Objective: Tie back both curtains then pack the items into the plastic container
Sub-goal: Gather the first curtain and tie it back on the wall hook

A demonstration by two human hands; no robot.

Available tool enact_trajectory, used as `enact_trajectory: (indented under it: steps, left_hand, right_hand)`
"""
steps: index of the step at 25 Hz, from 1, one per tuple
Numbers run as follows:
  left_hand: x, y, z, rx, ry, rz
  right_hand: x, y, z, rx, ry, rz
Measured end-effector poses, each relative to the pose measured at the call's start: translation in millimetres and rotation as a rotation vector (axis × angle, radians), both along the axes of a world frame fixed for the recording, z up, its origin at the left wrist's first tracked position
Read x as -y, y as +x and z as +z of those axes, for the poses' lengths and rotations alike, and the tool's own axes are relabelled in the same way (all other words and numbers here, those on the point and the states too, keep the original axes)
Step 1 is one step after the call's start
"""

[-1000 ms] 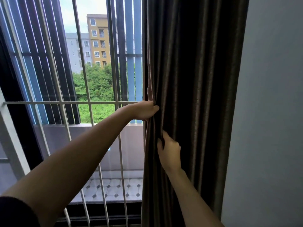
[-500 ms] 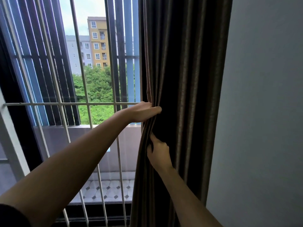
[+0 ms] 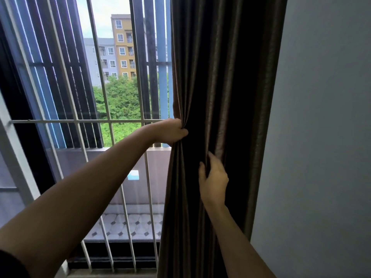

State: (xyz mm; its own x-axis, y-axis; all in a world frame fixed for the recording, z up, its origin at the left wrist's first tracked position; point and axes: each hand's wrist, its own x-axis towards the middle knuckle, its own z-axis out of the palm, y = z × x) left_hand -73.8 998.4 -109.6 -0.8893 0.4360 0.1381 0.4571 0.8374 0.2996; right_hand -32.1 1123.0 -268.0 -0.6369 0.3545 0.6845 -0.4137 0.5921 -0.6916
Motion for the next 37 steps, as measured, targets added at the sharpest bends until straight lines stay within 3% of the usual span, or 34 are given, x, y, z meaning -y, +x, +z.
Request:
enact_trajectory:
  steps: [2,8,10,12,13,15,16,18,21,24,29,33,35,37]
  left_hand:
    - [-5,0,0,-0.019,-0.014,0.001]
    - [-21,-4,-4,0.013,0.077,-0.047]
    - [-24,-6,-8,-0.072,0.028,-0.075]
    - [-23,-7,-9,-0.168,-0.048,-0.046]
    - [-21,-6,-8,-0.178,-0.057,-0.023]
    - [-16,-7,-8,-0.143,-0.036,-0.008]
    - [-14,-9,-8,-0.125,-0.024,-0.008]
    - [-11,-9,-8,-0.106,-0.018,-0.012]
    - [-15,-6,-6,-0.105,-0.036,-0.012]
    - [-29,-7,-9,-0.124,-0.005,0.011]
    - [-51,-9,-13,-0.054,0.107,-0.016]
    - [-55,-8,-13,-0.213,-0.003,0.038]
    - [-50,-4,-10,-0.201,0.001,0.064]
    - [-42,-1,-9,-0.170,0.010,0.065]
  right_hand:
    - [9,-1,-10,0.034,0.120,0.041]
    - [13,-13,-12,0.130,0.129,0.171]
    - [10,-11,-8,0.159,0.176,0.249]
    - [1,-2,-1,0.070,0.220,0.261]
    - [-7,0,3,-0.044,0.207,0.123]
    - [-27,-1,12,-0.264,0.021,-0.236]
    - [-37,0,20,-0.262,-0.116,-0.285]
    - [-56,-5,29,-0.069,-0.267,-0.100]
    - [-64,-19,17,0.184,-0.047,0.128]
    - [-43,-24,-11,0.256,0.192,0.167]
    - [-10,-22,-19,0.340,0.350,0.110]
    - [-18,-7,-2,0.439,0.433,0.286]
    - [-34,1,9,0.211,0.317,0.258]
    - [-58,-2,23,-0.212,0.124,-0.177]
